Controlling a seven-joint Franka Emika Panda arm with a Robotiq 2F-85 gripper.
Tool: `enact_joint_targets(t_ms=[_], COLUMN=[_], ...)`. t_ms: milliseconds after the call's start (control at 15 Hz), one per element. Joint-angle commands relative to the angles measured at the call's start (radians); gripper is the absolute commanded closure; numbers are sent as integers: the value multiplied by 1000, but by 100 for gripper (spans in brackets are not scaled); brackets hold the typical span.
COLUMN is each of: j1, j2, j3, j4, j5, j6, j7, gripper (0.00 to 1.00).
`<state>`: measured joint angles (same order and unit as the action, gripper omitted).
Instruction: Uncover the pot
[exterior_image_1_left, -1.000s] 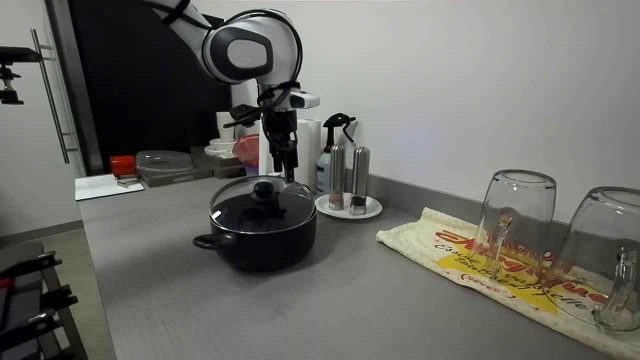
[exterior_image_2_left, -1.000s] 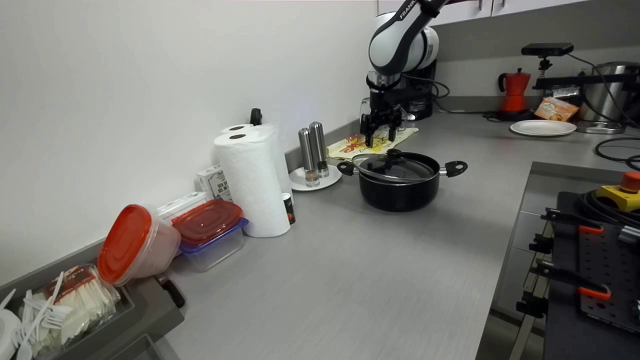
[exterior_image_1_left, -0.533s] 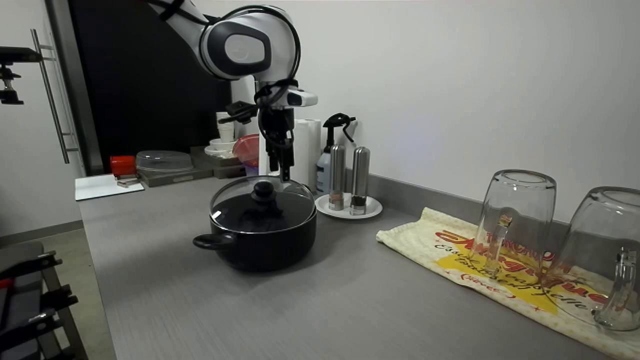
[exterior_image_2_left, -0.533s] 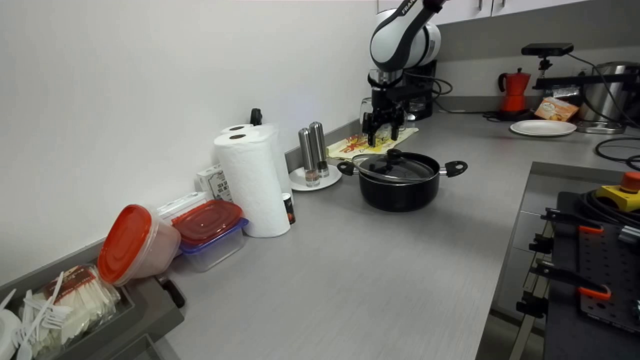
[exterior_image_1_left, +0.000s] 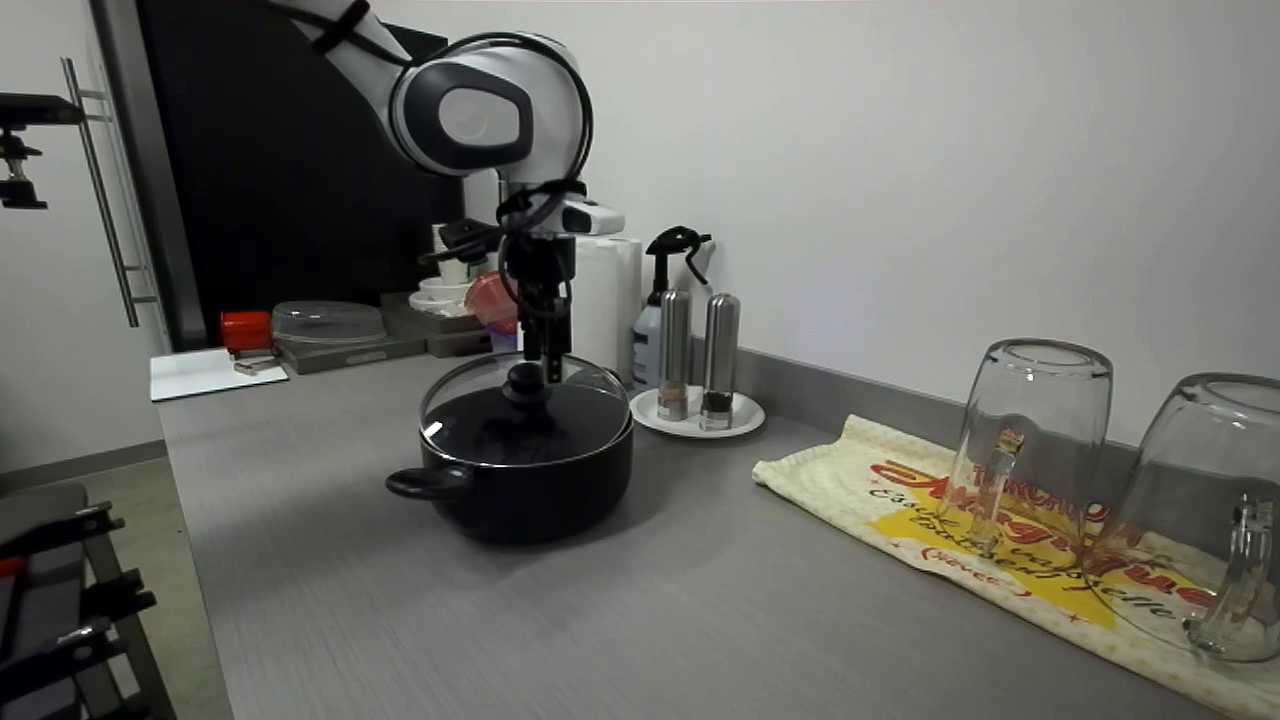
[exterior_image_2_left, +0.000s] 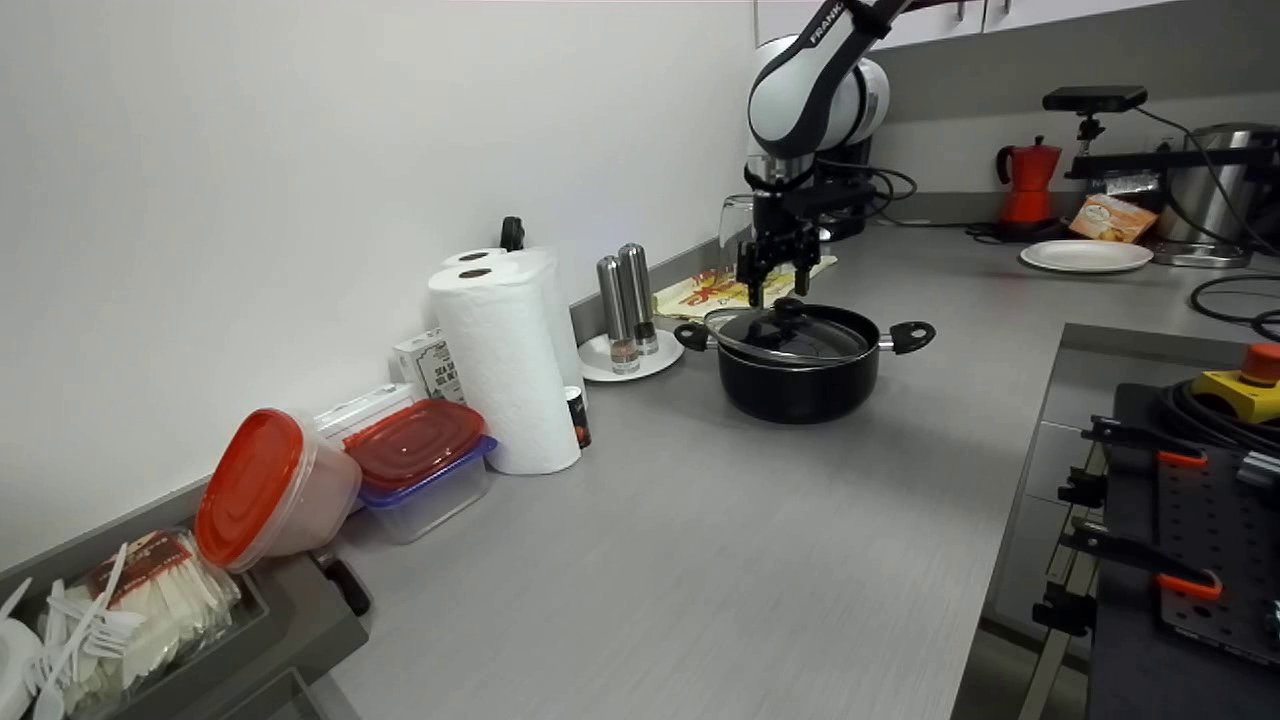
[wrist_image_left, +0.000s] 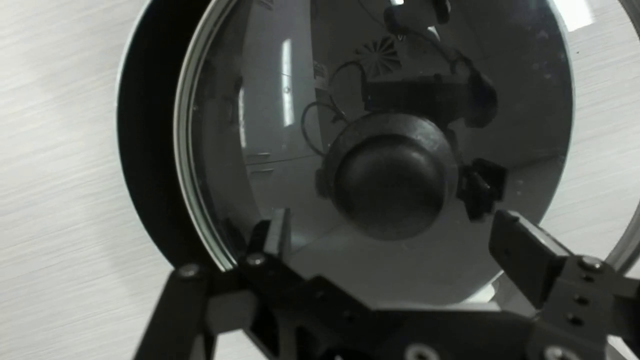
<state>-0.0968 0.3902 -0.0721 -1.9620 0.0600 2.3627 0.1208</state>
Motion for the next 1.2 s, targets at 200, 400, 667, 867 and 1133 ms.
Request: enact_joint_targets(t_ms=[200,400,667,867,1133], j1=[4,3,3,3,4], j2=[-27,-27,-29,-33,-36], j3=[-4,-4,-3,-5,-3], j4=[-25,-29,-32,-38,-38], j5=[7,8,9,8,10], j6=[-26,-26,-28,-29,-31], j7=[-5,-6,-5,-4,-3], gripper=[0,33,66,73,73])
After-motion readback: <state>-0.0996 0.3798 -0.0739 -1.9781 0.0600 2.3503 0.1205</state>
